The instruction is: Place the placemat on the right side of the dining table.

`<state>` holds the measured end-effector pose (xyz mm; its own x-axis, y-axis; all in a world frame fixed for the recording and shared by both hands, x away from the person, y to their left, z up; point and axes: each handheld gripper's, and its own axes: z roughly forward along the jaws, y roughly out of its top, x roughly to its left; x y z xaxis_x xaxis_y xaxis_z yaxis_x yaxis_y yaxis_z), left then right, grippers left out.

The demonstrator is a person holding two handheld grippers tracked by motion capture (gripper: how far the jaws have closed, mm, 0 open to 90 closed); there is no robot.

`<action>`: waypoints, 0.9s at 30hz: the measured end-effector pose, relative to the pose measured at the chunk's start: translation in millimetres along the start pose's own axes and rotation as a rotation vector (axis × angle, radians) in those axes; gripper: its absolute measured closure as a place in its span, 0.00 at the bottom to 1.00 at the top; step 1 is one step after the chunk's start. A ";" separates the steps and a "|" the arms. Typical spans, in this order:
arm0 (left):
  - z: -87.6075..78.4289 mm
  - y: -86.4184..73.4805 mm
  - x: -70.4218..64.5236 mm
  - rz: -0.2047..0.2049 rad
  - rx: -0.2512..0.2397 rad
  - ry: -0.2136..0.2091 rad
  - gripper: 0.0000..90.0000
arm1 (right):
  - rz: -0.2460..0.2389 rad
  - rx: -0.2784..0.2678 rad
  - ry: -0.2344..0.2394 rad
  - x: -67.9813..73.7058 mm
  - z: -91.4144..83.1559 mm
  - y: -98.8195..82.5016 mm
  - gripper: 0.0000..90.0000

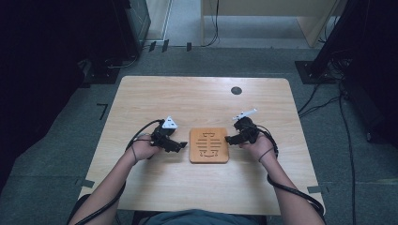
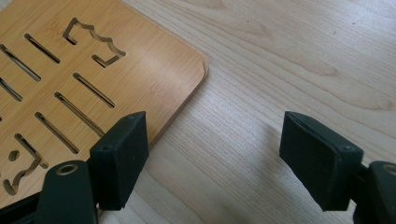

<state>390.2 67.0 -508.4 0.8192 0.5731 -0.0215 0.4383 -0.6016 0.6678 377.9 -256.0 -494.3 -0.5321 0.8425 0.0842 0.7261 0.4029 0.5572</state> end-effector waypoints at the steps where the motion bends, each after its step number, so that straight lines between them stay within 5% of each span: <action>1: -0.2 0.1 0.0 0.000 0.001 0.000 0.16 | 0.001 -0.001 0.001 0.2 0.1 0.1 0.26; 27: -6.7 -4.0 1.1 -0.010 -0.004 0.013 0.16 | -0.026 0.001 0.011 6.4 5.2 6.8 0.26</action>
<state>386.9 73.8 -506.1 0.8101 0.5860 -0.0189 0.4449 -0.5935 0.6707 381.7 -246.0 -494.3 -0.5556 0.8277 0.0793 0.7125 0.4247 0.5586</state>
